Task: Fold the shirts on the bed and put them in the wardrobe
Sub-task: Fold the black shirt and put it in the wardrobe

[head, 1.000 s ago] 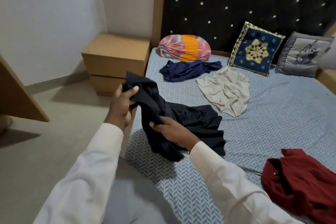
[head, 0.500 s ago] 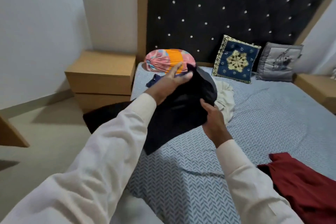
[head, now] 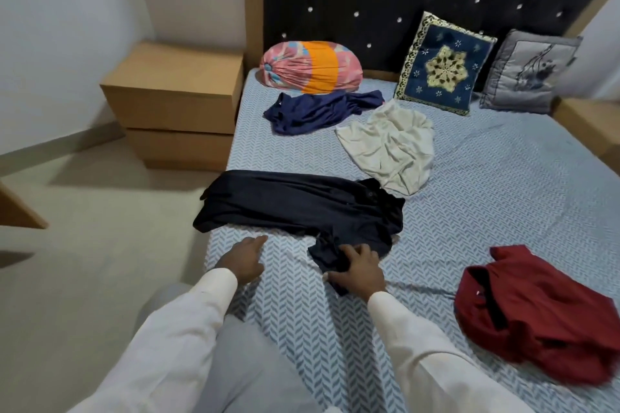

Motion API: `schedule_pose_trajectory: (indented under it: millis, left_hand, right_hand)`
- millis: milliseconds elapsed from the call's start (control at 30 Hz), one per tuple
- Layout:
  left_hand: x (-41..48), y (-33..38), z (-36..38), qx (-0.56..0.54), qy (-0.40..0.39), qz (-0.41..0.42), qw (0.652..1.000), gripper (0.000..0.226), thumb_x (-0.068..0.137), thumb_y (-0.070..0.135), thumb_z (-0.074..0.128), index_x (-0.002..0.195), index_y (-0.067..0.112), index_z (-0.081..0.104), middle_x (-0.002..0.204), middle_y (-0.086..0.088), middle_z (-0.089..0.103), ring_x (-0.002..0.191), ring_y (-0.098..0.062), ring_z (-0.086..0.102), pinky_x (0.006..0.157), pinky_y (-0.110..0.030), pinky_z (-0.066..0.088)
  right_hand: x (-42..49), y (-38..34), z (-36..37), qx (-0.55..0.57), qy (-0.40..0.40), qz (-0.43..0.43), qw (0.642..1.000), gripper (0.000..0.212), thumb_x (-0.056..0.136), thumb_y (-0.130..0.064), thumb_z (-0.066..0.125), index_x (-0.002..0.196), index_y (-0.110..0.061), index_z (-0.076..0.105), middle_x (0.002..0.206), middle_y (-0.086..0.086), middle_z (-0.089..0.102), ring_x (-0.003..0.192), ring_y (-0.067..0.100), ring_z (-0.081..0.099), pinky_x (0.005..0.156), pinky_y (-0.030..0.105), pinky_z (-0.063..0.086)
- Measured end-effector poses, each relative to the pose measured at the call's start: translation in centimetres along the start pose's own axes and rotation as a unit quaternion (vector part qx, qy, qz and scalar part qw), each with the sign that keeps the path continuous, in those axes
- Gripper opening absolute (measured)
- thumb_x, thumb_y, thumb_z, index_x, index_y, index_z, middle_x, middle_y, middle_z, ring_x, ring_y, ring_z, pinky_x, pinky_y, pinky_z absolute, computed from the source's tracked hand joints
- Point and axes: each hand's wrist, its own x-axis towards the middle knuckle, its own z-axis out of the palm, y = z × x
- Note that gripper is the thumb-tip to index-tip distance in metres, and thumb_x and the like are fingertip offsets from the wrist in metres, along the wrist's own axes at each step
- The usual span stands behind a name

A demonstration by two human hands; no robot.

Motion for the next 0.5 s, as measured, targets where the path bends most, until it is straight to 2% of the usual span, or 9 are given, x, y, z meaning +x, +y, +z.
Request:
schedule_pose_trajectory:
  millis: [33,100,167,200,267,333,400,433,500]
  left_hand:
    - [0.0,0.2,0.0,0.004,0.001,0.004,1.000,0.077,0.089,0.022,0.056,0.157,0.026,0.019,0.157,-0.006,0.028,0.138,-0.028,0.038,0.109,-0.043,0.040]
    - [0.2,0.6,0.1,0.010,0.004,0.005,1.000,0.076,0.090,0.023,0.057,0.157,0.026,0.020,0.158,-0.005,0.027,0.139,-0.027,0.037,0.109,-0.041,0.040]
    - [0.5,0.7,0.1,0.016,0.007,0.005,1.000,0.076,0.091,0.024,0.059,0.157,0.026,0.021,0.160,-0.004,0.023,0.141,-0.026,0.034,0.109,-0.040,0.039]
    - [0.5,0.8,0.1,0.018,0.010,0.007,1.000,0.076,0.092,0.024,0.059,0.157,0.026,0.020,0.162,-0.004,0.019,0.143,-0.026,0.031,0.109,-0.040,0.039]
    - [0.6,1.1,-0.1,0.026,0.036,0.005,0.999,0.076,0.093,0.026,0.059,0.157,0.027,0.018,0.165,-0.004,0.008,0.149,-0.026,0.020,0.112,-0.042,0.036]
    - [0.7,1.5,-0.5,0.053,0.087,0.008,0.995,0.077,0.095,0.027,0.058,0.158,0.027,0.013,0.165,-0.006,0.002,0.152,-0.028,0.008,0.116,-0.044,0.030]
    - [0.9,1.9,-0.6,0.100,0.121,0.013,0.988,0.080,0.095,0.029,0.057,0.158,0.029,0.008,0.165,-0.009,0.000,0.152,-0.031,-0.001,0.121,-0.047,0.017]
    - [1.1,2.0,-0.5,0.124,0.122,0.012,0.985,0.080,0.095,0.029,0.056,0.158,0.031,0.007,0.165,-0.010,-0.001,0.152,-0.032,-0.004,0.122,-0.048,0.011]
    - [1.1,2.1,-0.1,0.165,0.109,0.014,0.980,0.073,0.093,0.029,0.055,0.156,0.032,0.018,0.164,-0.011,0.004,0.151,-0.033,-0.006,0.121,-0.053,0.005]
  right_hand:
    - [0.0,-0.6,0.3,-0.054,0.006,-0.019,0.998,0.063,0.085,-0.062,0.063,0.139,-0.035,0.046,0.141,0.003,0.034,0.129,0.032,0.033,0.086,0.039,0.047]
    - [0.5,-0.8,0.2,-0.059,0.042,-0.040,0.997,0.031,0.095,-0.040,0.057,0.124,-0.028,0.057,0.135,0.004,0.045,0.122,0.032,0.042,0.071,0.033,0.046]
    - [0.9,-0.4,-1.2,-0.009,0.060,-0.055,0.997,0.010,0.091,-0.024,0.055,0.100,-0.022,0.060,0.106,0.006,0.061,0.098,0.030,0.057,0.061,0.031,0.042]
    - [0.8,0.2,-2.3,0.026,0.057,-0.057,0.996,0.003,0.087,-0.022,0.056,0.087,-0.020,0.057,0.089,0.006,0.063,0.084,0.029,0.059,0.058,0.033,0.040]
    - [0.6,2.3,-4.9,0.091,0.029,-0.062,0.993,0.015,0.077,-0.027,0.054,0.072,-0.014,0.048,0.065,0.002,0.054,0.063,0.024,0.053,0.058,0.034,0.037]
    - [0.1,5.1,-7.9,0.090,-0.073,-0.037,0.993,0.019,0.074,-0.031,0.052,0.063,-0.016,0.046,0.058,-0.003,0.046,0.058,0.017,0.045,0.062,0.033,0.035]
    - [-0.3,8.0,-10.5,-0.033,-0.175,0.041,0.983,0.018,0.076,-0.034,0.054,0.065,-0.020,0.057,0.067,-0.005,0.061,0.067,0.015,0.057,0.070,0.032,0.044]
    - [-0.4,9.5,-11.3,-0.109,-0.209,0.079,0.969,0.016,0.077,-0.034,0.054,0.072,-0.023,0.065,0.083,-0.003,0.070,0.080,0.018,0.064,0.079,0.032,0.048]
    - [-0.5,11.4,-11.8,-0.199,-0.201,0.090,0.955,0.024,0.087,-0.027,0.053,0.101,-0.021,0.071,0.115,0.006,0.070,0.108,0.025,0.065,0.092,0.031,0.047]
